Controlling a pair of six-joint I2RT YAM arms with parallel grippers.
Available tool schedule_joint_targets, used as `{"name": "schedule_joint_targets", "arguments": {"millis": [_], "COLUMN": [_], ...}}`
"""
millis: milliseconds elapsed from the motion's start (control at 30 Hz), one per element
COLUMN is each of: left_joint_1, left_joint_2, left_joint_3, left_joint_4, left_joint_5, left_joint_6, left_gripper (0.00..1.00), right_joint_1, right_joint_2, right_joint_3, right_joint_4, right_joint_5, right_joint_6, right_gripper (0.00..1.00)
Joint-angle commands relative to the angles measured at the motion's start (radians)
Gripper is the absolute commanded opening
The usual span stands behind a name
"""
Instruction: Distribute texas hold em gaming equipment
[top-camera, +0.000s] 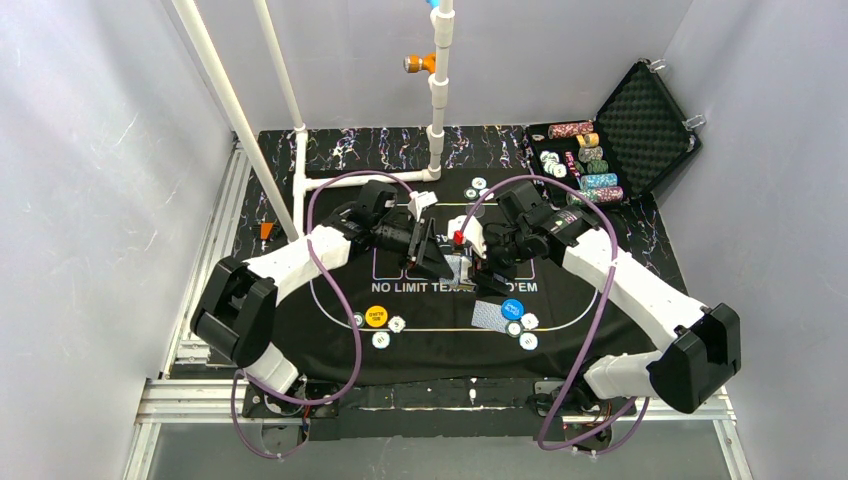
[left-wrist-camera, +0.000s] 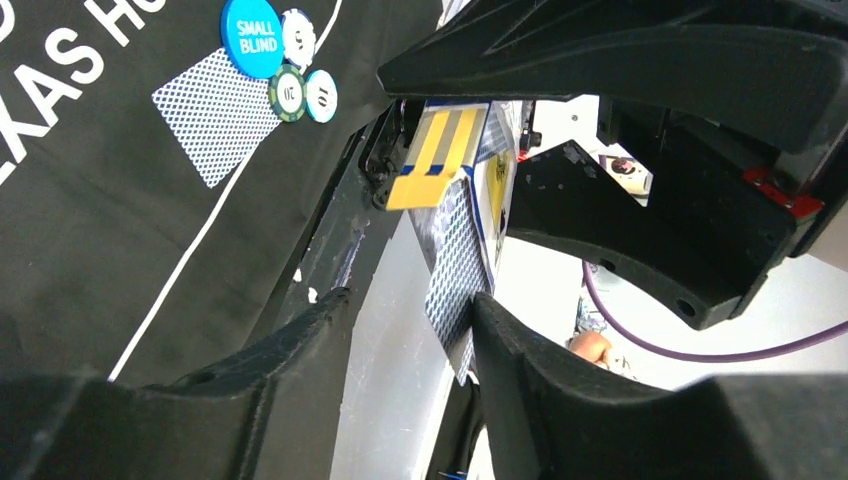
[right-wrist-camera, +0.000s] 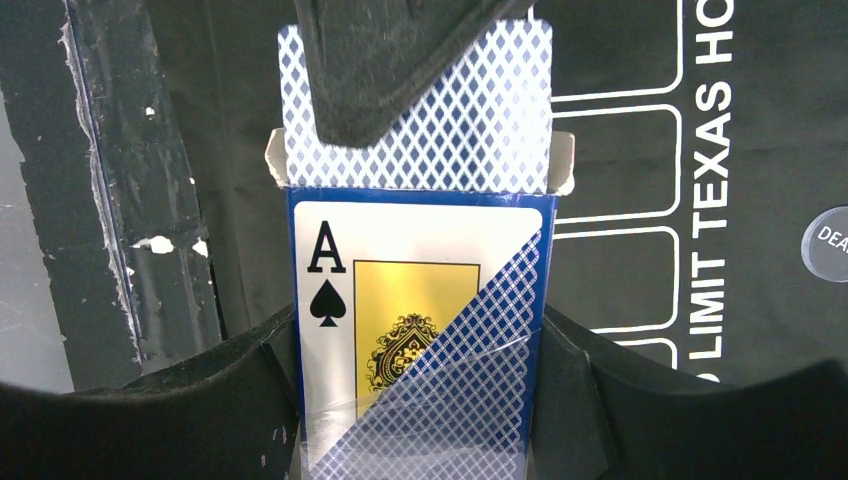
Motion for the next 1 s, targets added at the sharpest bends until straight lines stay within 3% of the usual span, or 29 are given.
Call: {"name": "schedule_joint_targets", "arguments": {"millis": [0,167,333,433,500,733,867,967], "left_joint_1": [0.047,0.076,0.074,0.062,0.051,0.106,0.143,0.169], "left_joint_2": [-0.058,-0.094,-0.082,-0.066,-0.055,-0.083,-0.119,-0.142], "left_joint_3": [-0.033,-0.04,-0.03,-0.03,-0.028,-0.046,-0.051,-0.053], "left_joint_4": [-0.057,-0.024,0.047,0.097,0.101,-0.031,-0.104,-0.152], "left_joint_5": [0.019,0.042,0.06,0.053,0.043,0.038,0.042,0.045], "left_joint_6": [0.051,0.041,-0.016,-0.05,-0.052,0.028,0.089,0.134], "left_gripper": [0.43,0.45,0.63,0.63,0.58,0.18,0.04,0.0], "right_joint_1": [0.006,0.017,0.032,0.042,0.044,0.045,0.045,0.044], "right_joint_2": [-0.013,-0.019,-0.006,0.005,0.011,-0.005,-0.009,-0.009], "right_joint_3": [0.045,0.018,0.017,0.024,0.033,0.019,0.009,0.005], "right_joint_4": [0.029,0.023,0.028,0.032,0.033,0.031,0.031,0.031], "right_joint_5": [-0.029,0.001,0.007,0.008,0.005,0.019,0.021,0.024], "right_joint_6": [0.001,-0.014,-0.019,-0.018,-0.014,-0.007,-0.002,-0.001], "right_gripper": [0.01,0.01,0.01,0.01,0.01,0.01,0.01,0.01]}}
